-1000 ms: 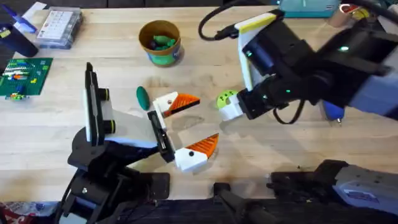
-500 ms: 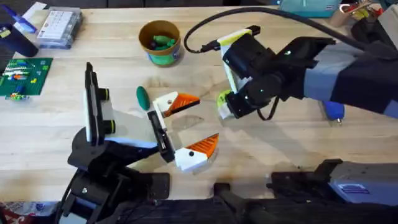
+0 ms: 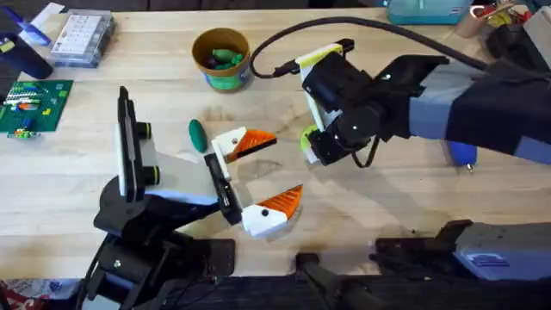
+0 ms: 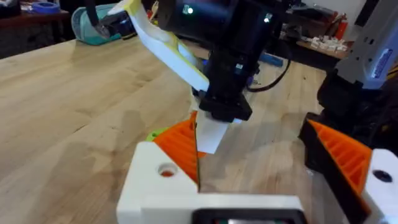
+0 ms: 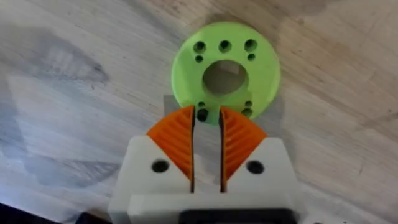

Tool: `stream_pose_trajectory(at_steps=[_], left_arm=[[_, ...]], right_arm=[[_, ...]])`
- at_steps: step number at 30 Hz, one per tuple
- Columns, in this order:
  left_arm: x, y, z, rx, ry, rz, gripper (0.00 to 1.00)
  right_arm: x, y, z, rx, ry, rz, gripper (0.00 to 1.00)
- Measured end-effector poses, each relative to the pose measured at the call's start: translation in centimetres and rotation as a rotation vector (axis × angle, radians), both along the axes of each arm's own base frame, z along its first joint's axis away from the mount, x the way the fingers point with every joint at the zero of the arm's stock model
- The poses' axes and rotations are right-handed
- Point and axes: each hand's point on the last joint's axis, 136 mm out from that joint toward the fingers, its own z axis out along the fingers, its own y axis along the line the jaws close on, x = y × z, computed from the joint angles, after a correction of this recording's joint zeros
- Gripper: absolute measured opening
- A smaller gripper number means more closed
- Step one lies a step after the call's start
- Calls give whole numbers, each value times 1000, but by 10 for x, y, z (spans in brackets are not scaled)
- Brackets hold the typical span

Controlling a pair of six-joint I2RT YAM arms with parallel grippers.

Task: Pick up the gripper from the table and insert it into the empty holder that is missing its gripper. Then pick up a screw, insert it into the mounting hole, and use the screwdriver to tighten it. Finally, clean up the table by picking up the vegetable and placing it into the bucket.

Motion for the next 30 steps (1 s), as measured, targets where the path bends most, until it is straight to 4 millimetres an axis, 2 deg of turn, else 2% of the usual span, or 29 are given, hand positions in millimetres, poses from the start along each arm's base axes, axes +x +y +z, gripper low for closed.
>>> stream_pose_trajectory(at_steps=[6, 16, 21, 26, 30], left_arm=[[0, 0, 0, 0, 0, 0, 993], [0, 0, 0, 0, 0, 0, 993], [0, 0, 0, 0, 0, 0, 993], [0, 0, 0, 0, 0, 0, 993], [0, 0, -1, 1, 3, 0, 993]], right_arm=[[0, 1, 0, 4, 1, 2, 8], [-1, 1, 0, 3, 3, 3, 4], [-10, -12, 4, -40, 63, -12, 4], [-1, -26, 34, -61, 95, -62, 3], [14, -22, 76, -34, 52, -41, 3]])
